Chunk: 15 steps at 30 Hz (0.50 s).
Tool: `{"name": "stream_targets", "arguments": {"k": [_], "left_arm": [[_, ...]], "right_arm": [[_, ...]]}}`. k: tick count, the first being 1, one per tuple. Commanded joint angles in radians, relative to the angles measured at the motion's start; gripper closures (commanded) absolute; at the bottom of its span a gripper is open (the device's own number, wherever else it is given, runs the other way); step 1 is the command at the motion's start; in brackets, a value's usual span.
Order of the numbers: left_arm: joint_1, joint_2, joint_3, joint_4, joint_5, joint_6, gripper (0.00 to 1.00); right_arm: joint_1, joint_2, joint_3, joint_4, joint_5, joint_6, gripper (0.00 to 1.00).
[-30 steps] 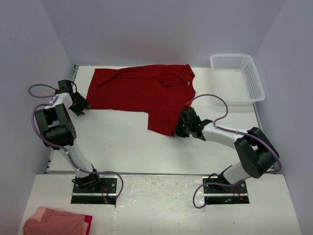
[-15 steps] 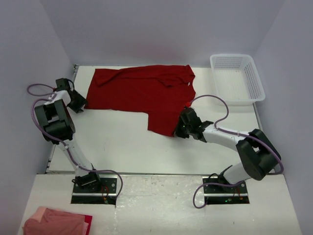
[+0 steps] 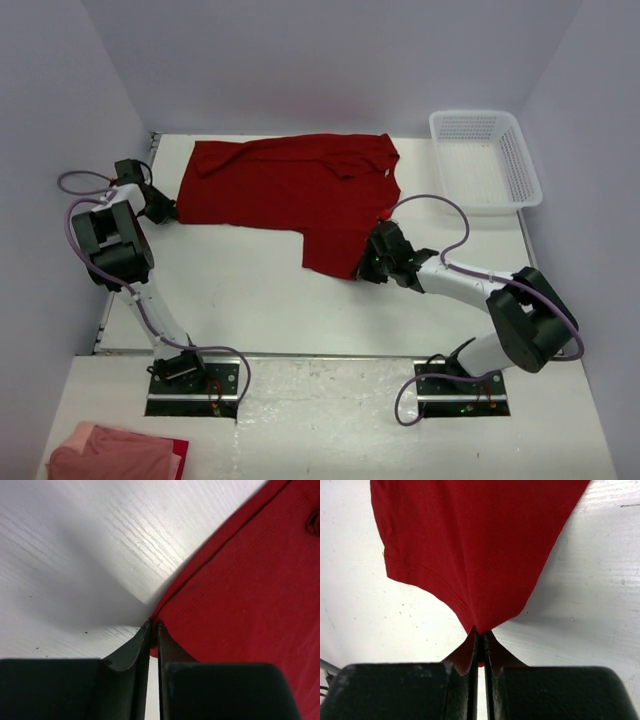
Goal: Fold and stack the t-shirts
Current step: Flatten out the tshirt
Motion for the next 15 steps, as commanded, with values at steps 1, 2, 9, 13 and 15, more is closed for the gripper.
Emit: {"name": "stream_targets", "arguments": {"k": [1,2,9,13,15], "left_arm": [[0.007,0.002,-0.017,0.025,0.037,-0.007,0.93],[0.007,-0.004,-0.026,0.025,0.042,-0.008,1.0],[-0.01,-0.289,-0.159,0.048,0.098,-0.016,1.0],[-0.03,-0.496,-0.167,0.043,0.141,-0.002,1.0],[-0.048,-0.601,-0.153,0.052,0.181,0.001,1.0]], "right_arm": [[0.009,-0.024,-0.005,0.007,0.017,0.008,1.0],[0.007,-0.023,0.002,-0.002,0.025,0.002,1.0],[0.009,-0.05,0.168,-0.193,0.201,-0.085,1.0],[0.01,-0.121,0.356,-0.36,0.34,-0.208,1.0],[0.007,-0.144,0.484,-0.407,0.399,-0.254,1.0]]}}
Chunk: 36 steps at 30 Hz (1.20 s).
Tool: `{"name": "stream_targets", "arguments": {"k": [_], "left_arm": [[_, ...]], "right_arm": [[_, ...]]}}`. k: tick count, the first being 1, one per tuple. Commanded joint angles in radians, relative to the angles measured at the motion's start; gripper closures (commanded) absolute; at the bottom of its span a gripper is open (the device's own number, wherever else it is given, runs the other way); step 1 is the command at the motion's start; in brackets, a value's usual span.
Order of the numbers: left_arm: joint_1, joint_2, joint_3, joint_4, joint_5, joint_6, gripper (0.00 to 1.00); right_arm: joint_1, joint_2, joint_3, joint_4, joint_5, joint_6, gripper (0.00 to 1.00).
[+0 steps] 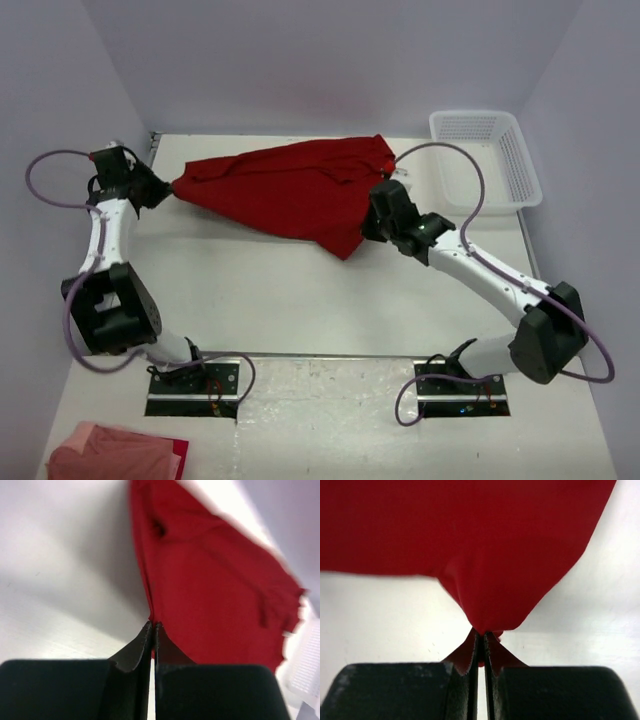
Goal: Fold and stack the t-shirts
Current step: Flatten out the tshirt
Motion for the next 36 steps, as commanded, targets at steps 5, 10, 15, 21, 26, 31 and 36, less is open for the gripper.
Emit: {"name": "stream_targets", "arguments": {"k": [5,10,15,21,26,31,36], "left_arm": [[-0.047,-0.304,0.082,0.065,0.149,0.013,1.0],[-0.047,-0.364,0.082,0.082,0.165,0.026,1.0],[-0.047,-0.393,0.093,0.089,0.174,0.043,1.0],[-0.049,-0.427,0.114,0.129,0.183,0.071,1.0],[-0.05,-0.45,0.168,0.14,0.212,0.1,1.0],[-0.05,-0.432,0.223,0.152,0.231,0.097,1.0],[-0.05,-0.343,0.333,0.123,0.165,0.111,1.0]], "right_arm": [[0.002,-0.163,0.348,-0.136,0.286,-0.273,1.0],[0.001,-0.148,0.443,-0.162,0.355,-0.371,1.0],[-0.002,-0.125,0.476,-0.165,0.343,-0.39,1.0],[-0.011,-0.047,0.554,-0.174,0.367,-0.452,1.0],[-0.037,-0.008,0.677,-0.194,0.404,-0.511,1.0],[-0.115,0.007,0.811,-0.233,0.395,-0.585,1.0],[-0.263,0.101,0.979,-0.342,0.284,-0.586,1.0]]}}
